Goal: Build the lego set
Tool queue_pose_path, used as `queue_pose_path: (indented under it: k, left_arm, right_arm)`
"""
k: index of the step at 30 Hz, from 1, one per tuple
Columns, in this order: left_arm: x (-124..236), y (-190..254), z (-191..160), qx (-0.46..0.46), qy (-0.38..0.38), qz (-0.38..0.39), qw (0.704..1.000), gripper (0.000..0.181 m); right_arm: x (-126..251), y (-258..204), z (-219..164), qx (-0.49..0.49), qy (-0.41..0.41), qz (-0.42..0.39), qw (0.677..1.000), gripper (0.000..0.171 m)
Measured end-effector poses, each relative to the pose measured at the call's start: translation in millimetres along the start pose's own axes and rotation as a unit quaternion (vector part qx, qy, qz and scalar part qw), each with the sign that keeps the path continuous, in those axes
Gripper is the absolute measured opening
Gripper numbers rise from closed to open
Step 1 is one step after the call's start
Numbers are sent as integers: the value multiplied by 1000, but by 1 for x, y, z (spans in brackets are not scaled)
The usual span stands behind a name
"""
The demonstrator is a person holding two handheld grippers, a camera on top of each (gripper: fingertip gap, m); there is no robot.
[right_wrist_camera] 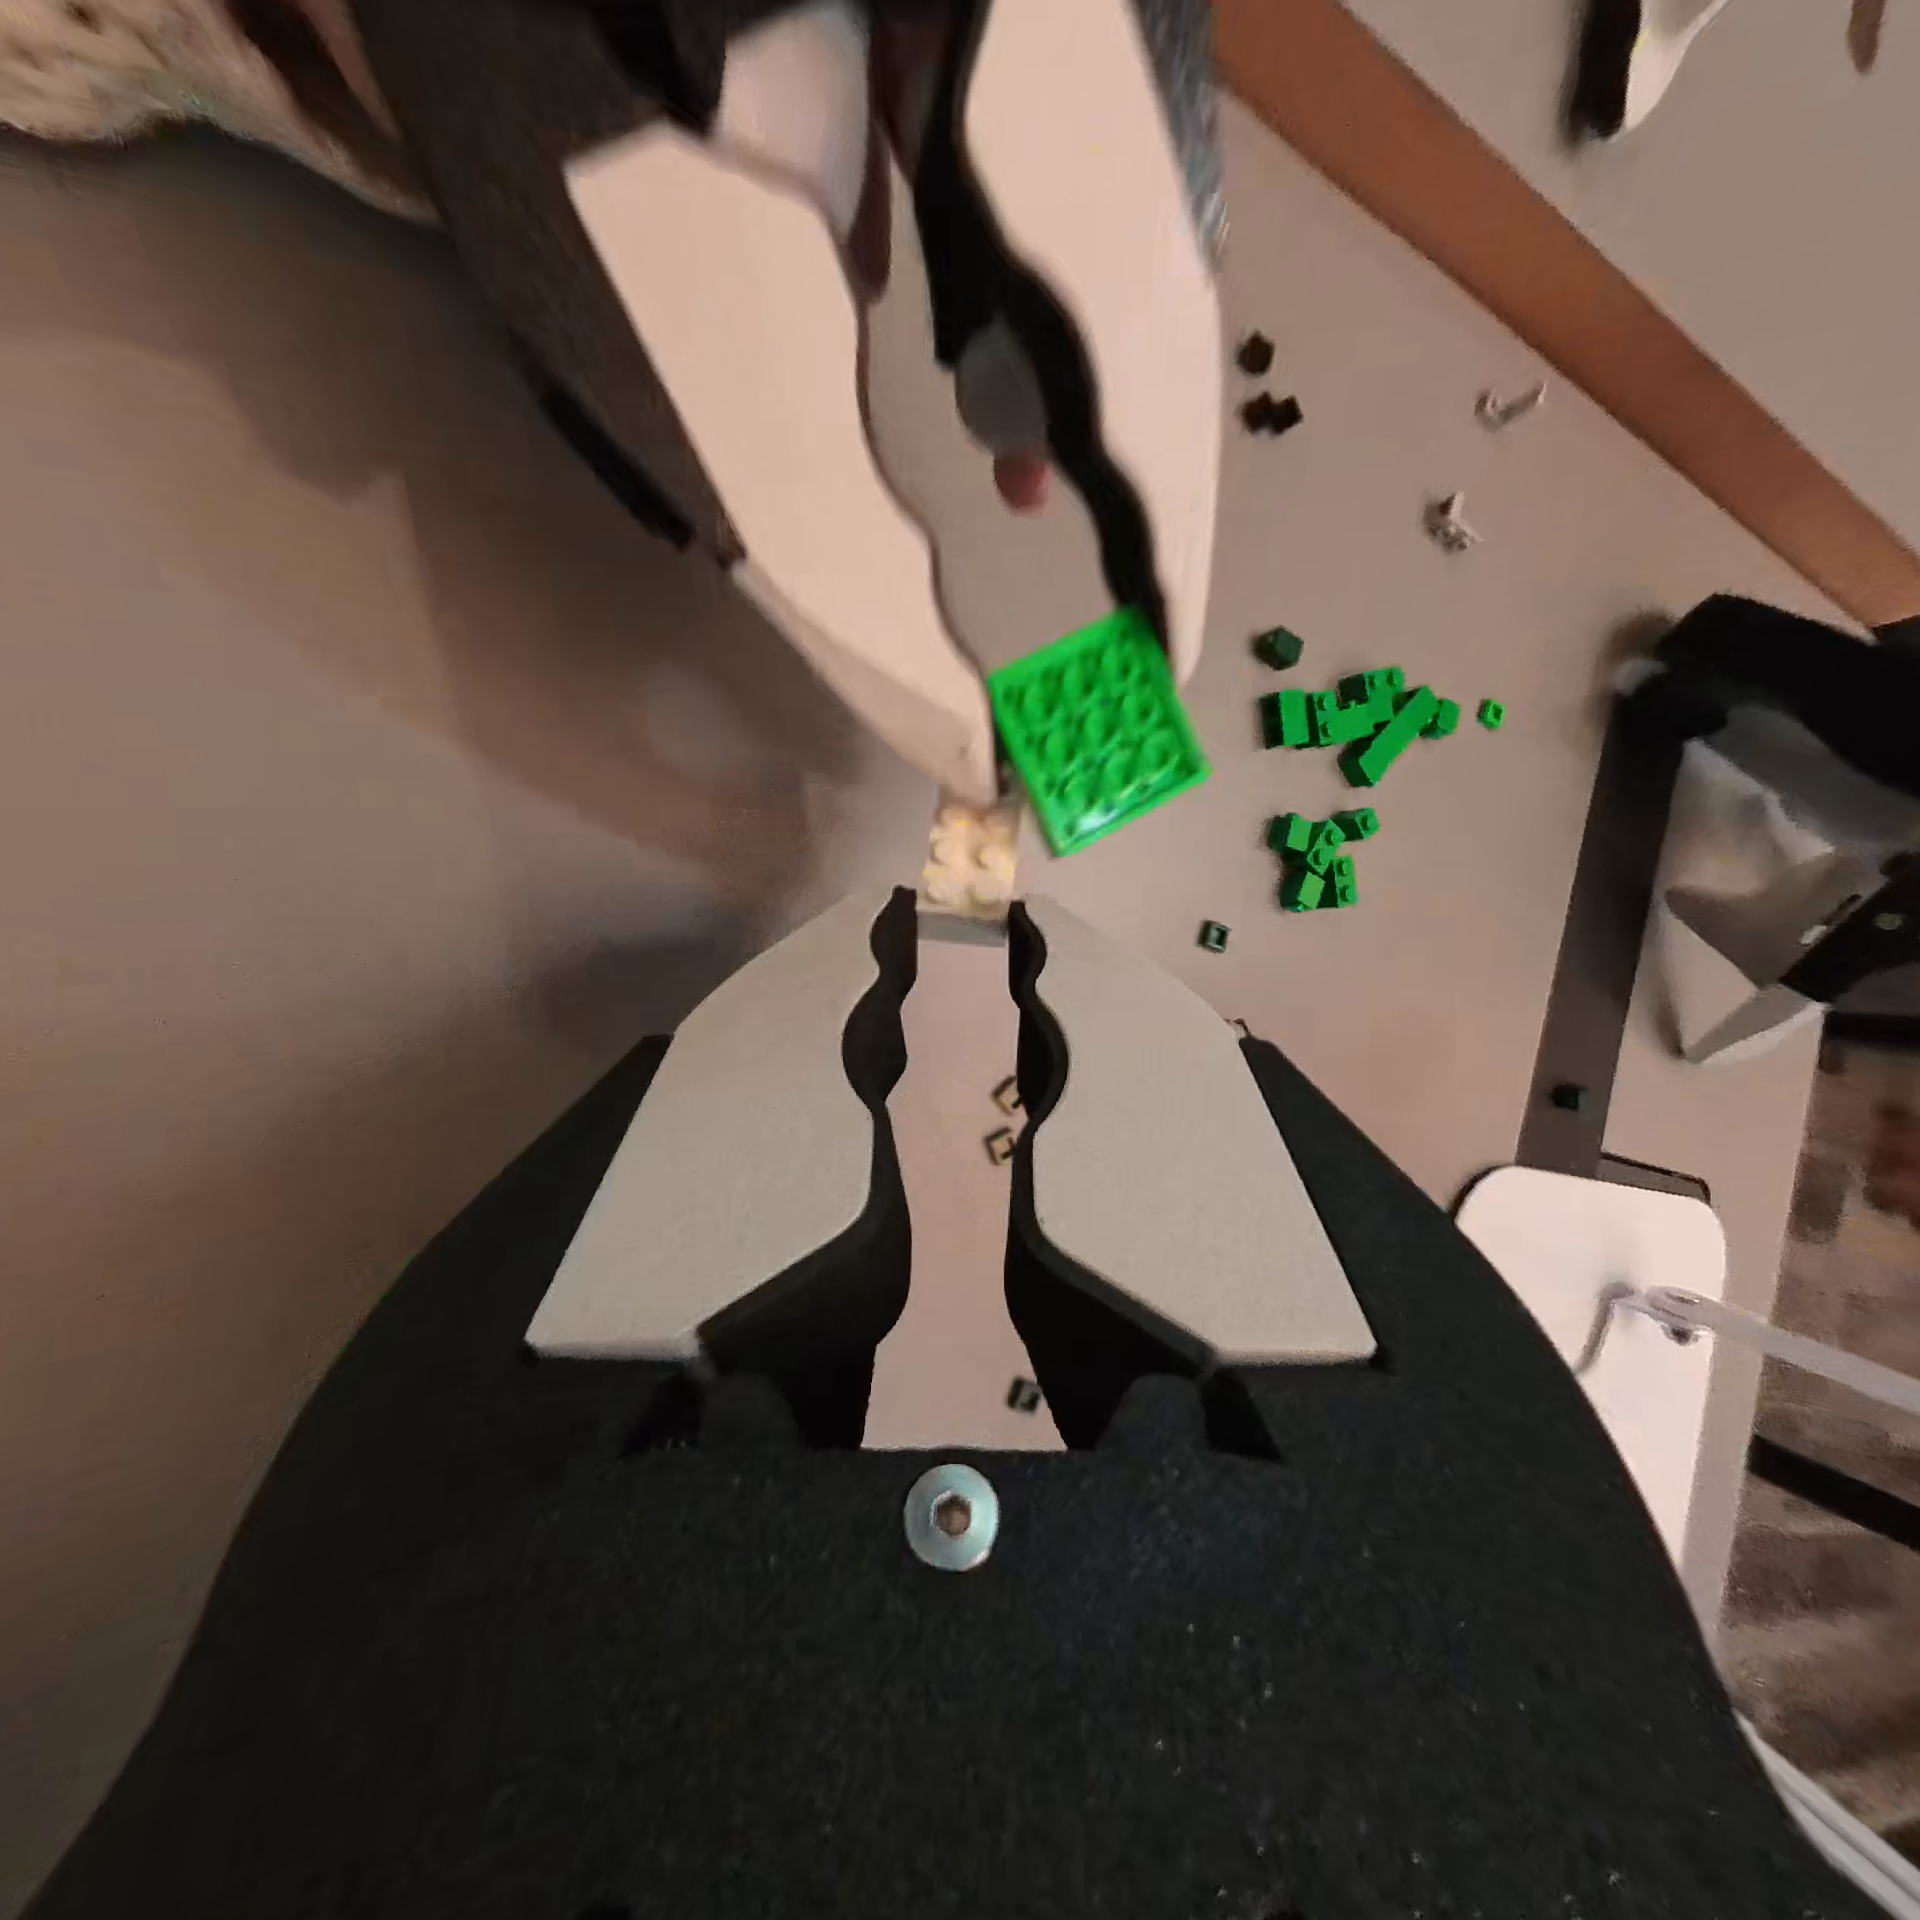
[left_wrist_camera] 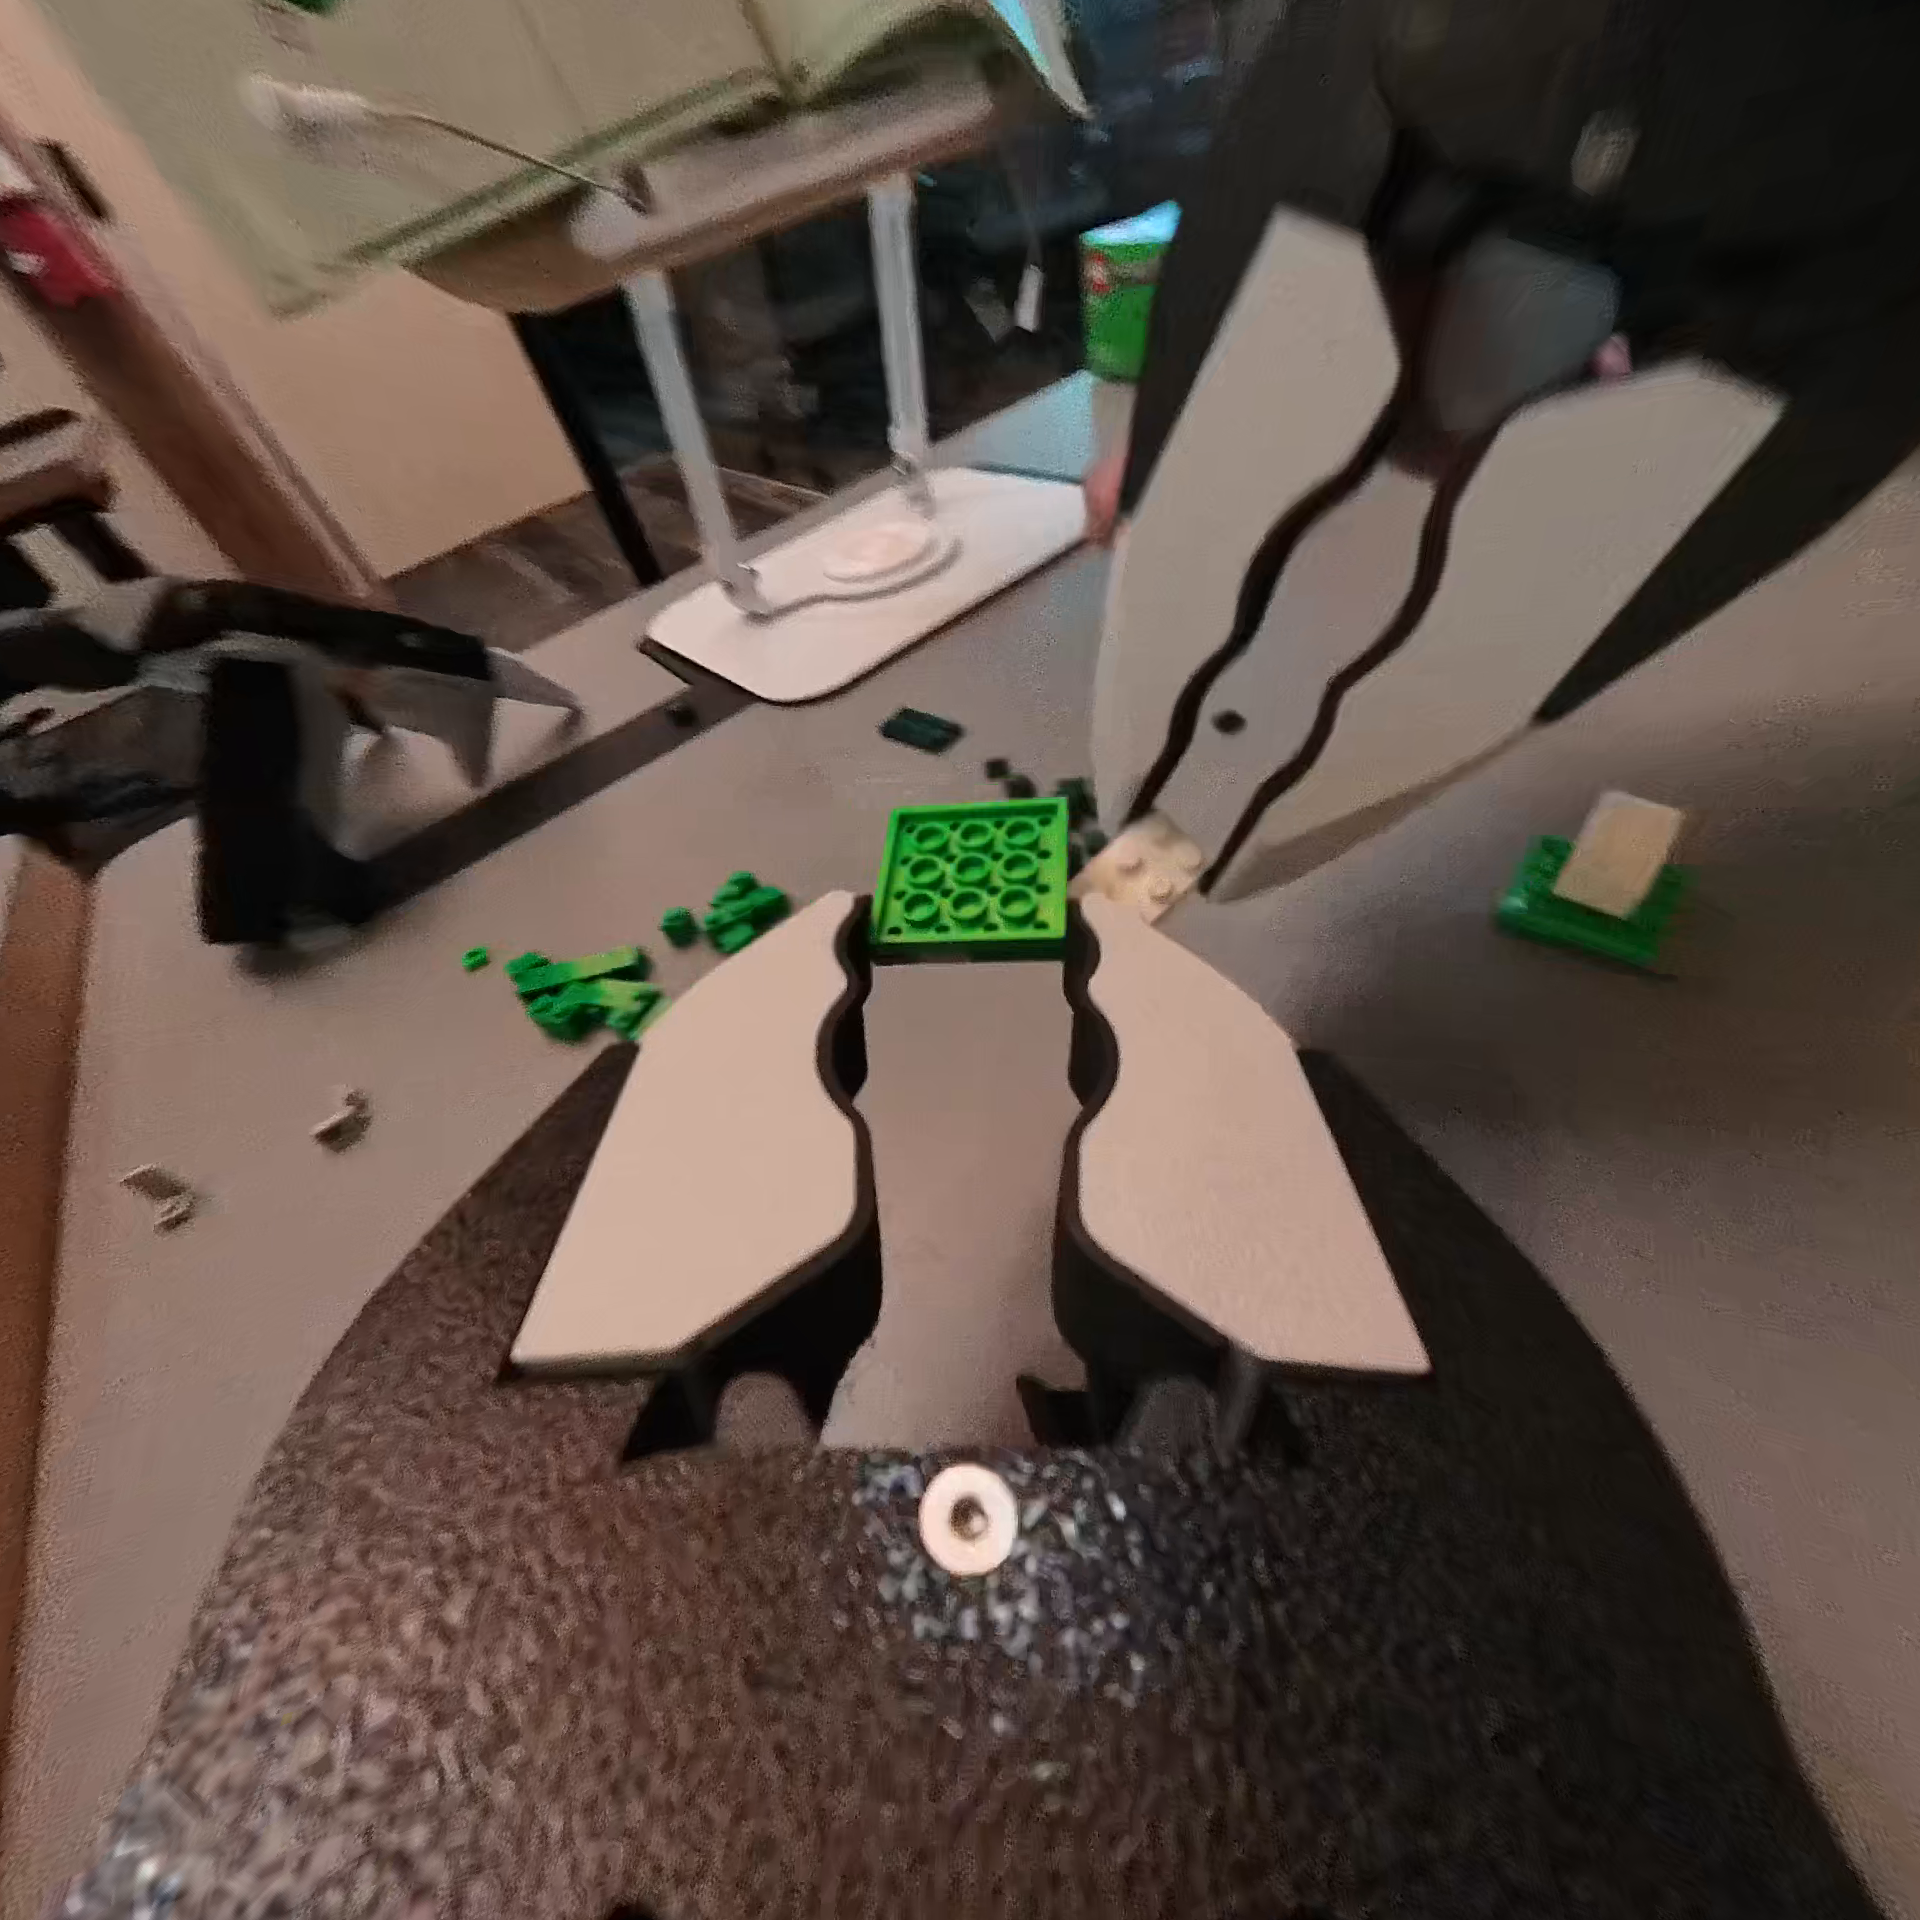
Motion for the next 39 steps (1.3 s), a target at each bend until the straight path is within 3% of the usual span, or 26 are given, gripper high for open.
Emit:
queue_pose_path:
  k: [4,7,11,15,18,21,25,32,35,39]
  left_arm:
    - [-14,20,-4,-33,-37,-38,998,35]
    - [-17,28,-3,-53,-44,-46,997,35]
    - [-21,39,0,-67,-41,-70,994,35]
    - [-28,54,-1,-88,-46,-104,990,35]
    - [-32,64,-2,-105,-51,-121,986,35]
    - [-33,67,-2,-114,-55,-125,984,35]
    - [-33,66,-3,-114,-54,-119,985,35]
    - [-34,79,2,-105,-30,-161,981,35]
    - [-32,94,6,-101,-8,-215,971,35]
    - [-26,107,8,-96,5,-270,958,35]
  right_arm:
    - [19,-8,8,-33,21,19,999,16]
    - [28,-9,-11,-30,-16,17,999,16]
    - [53,-5,-62,-29,-150,44,987,16]
    - [70,-17,-111,-3,-314,105,944,16]
    - [62,-30,-127,26,-352,129,927,16]
    - [51,-35,-127,9,-337,124,933,16]
    - [47,-27,-121,-34,-266,57,962,18]
    - [67,-26,-124,-243,-30,5,970,29]
    - [67,-32,-127,-227,39,1,973,36]
    - [62,-34,-132,-198,38,29,979,43]
Point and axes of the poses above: each gripper's, where its closed fingertips meet, x back along the fingers, z out of its top, y = z × x across the jaws, the point moved 2 cm from there along x, back along the fingers, and after that the axes turned 14 degrees about -z, right-handed, at the moved point
